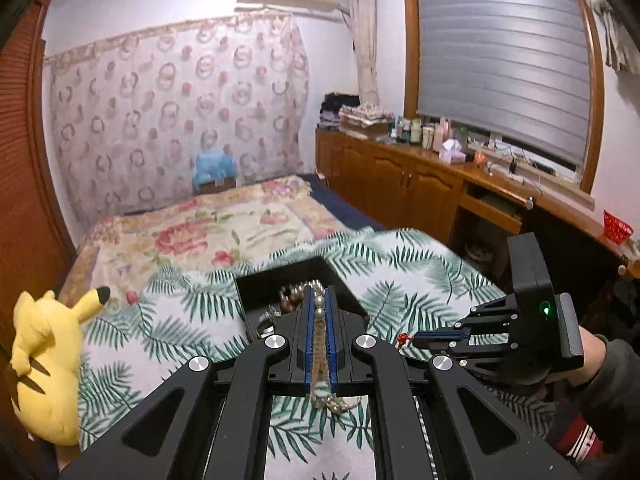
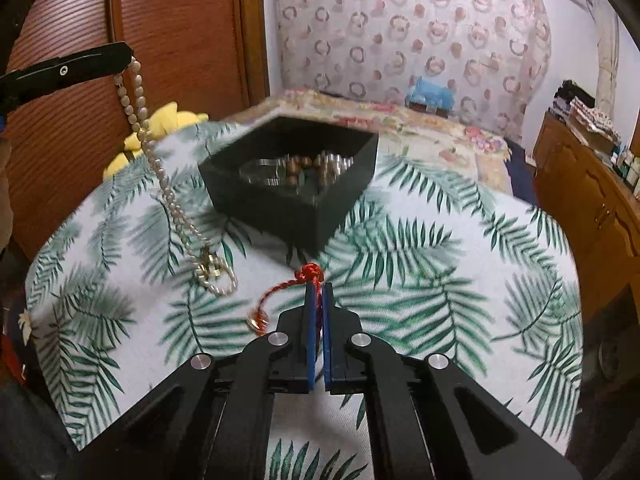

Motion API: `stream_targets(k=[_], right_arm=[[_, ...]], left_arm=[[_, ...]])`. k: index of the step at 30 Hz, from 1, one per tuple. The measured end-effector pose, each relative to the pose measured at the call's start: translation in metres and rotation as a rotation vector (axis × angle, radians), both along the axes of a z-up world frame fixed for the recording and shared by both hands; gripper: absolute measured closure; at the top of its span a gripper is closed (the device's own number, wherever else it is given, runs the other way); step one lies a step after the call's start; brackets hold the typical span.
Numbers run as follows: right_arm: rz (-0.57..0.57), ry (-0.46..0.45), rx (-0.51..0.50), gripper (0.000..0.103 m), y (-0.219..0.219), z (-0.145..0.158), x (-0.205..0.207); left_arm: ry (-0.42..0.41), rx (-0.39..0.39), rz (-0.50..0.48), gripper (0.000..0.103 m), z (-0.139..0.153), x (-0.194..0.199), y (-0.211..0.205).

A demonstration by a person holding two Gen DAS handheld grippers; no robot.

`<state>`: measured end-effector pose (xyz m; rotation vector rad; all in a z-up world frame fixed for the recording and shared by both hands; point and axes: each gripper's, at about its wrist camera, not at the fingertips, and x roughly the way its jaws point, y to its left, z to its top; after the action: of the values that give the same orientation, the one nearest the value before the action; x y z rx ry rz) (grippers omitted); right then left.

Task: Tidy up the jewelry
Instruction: 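Drop the pearl necklace into the box with left tool while right tool drops the bracelet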

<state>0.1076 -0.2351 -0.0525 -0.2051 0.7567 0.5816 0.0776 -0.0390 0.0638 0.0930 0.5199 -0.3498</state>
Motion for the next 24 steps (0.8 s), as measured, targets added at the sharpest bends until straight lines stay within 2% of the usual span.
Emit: stream_targets(k=[14, 24], right_arm=[[0.008, -0.099, 0.038, 0.1, 0.011, 0.055, 0.014], [0.008, -0.153, 0.048, 0.1, 0.026, 0.083, 0.034]], left_arm=[[-0.098, -0.014, 0.032, 0.099, 0.054, 0.014, 0.011], [-0.125, -0.003, 0.085, 0.099, 0.074, 0.047, 0.015]])
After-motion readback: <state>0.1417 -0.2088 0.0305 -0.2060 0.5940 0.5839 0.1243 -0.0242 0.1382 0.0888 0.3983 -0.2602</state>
